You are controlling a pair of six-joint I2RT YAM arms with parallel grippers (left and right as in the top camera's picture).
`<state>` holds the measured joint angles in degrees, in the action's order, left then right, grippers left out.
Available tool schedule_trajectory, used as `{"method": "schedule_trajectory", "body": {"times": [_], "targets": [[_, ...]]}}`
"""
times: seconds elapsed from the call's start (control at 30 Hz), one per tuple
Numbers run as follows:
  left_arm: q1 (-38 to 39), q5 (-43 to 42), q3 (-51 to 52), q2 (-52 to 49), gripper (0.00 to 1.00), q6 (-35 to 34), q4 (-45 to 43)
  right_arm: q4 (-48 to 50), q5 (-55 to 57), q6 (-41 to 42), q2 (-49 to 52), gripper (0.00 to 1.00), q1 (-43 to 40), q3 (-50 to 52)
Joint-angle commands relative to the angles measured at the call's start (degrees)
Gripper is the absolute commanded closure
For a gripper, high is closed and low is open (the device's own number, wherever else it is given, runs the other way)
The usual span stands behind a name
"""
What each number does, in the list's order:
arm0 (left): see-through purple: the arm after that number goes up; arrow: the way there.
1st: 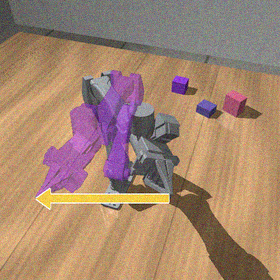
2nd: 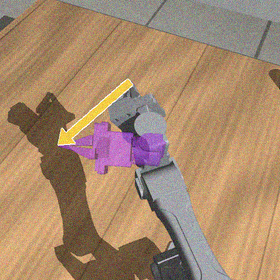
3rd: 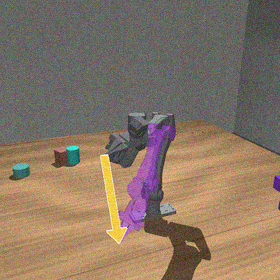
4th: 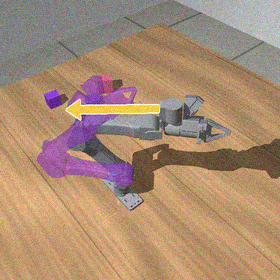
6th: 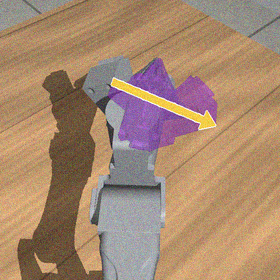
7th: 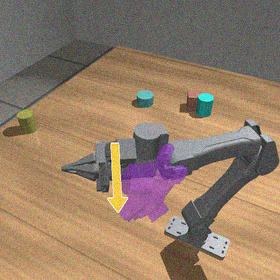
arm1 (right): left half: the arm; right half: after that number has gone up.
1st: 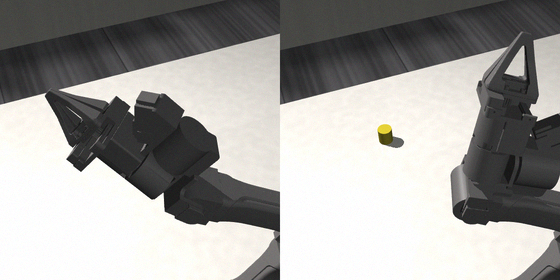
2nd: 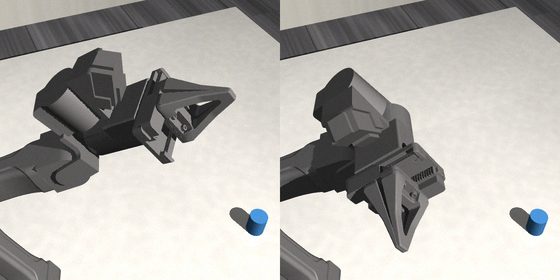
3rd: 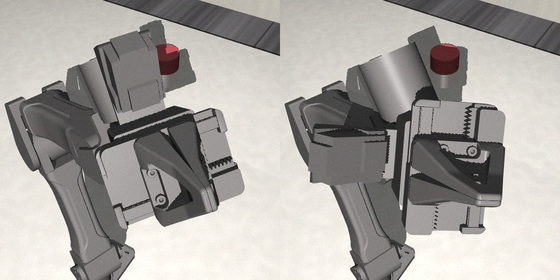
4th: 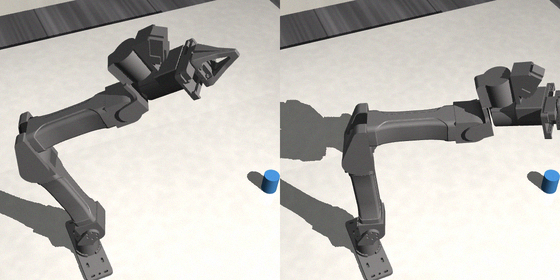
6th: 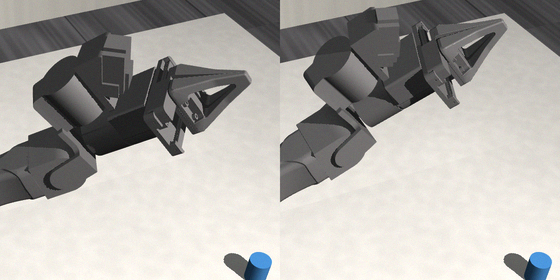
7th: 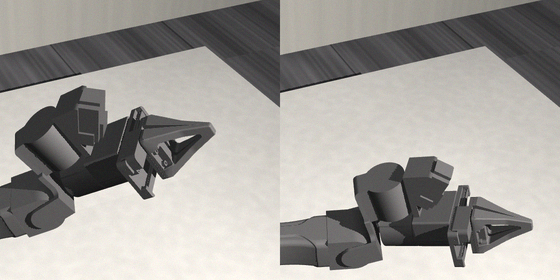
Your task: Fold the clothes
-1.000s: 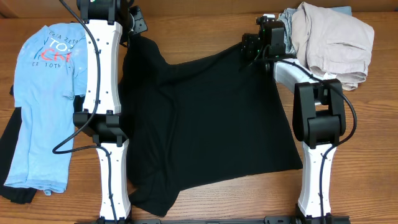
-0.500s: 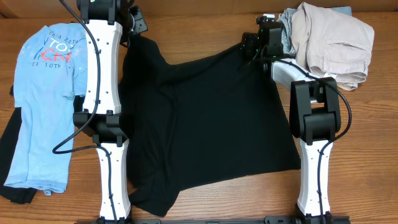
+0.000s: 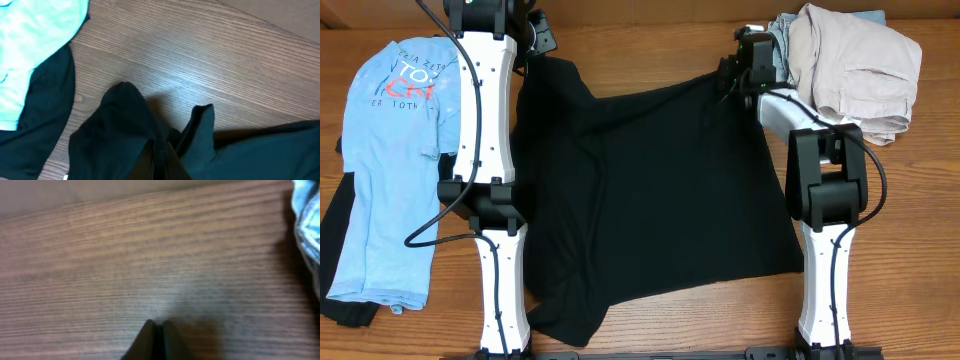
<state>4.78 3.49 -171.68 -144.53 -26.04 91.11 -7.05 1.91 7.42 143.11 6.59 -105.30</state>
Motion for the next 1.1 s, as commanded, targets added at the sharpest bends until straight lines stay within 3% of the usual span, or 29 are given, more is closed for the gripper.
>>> {"method": "schedule_trajectory", "body": {"times": [0.0,0.17,0.47,0.7,0.83,1.07], "targets": [[-0.04,2.54,0.22,0.26,0.96,-0.74,-0.09,-6.8,1.01,0.09,-2.69,0.96,-1.95,-4.42],[-0.11,4.22,0.2,0.26,0.96,0.76,-0.52,-20.65,0.48,-0.09,-6.47,0.96,-4.33,-11.87],[-2.71,0.76,0.17,0.28,0.96,2.95,-1.11,-46.77,-11.52,-2.6,-11.08,0.96,-8.85,-22.29],[-5.95,-11.85,0.17,0.28,0.96,5.01,2.19,-60.33,-12.74,-4.9,-17.79,0.96,-9.35,-23.78],[-6.27,-9.57,0.2,0.28,0.96,5.55,5.7,-69.4,-15.52,-4.87,-19.8,0.9,-9.35,-23.78],[-5.38,-14.78,0.22,0.31,0.96,10.27,5.7,-77.05,-13.77,-3.56,-19.89,0.96,-9.35,-23.65]]}}
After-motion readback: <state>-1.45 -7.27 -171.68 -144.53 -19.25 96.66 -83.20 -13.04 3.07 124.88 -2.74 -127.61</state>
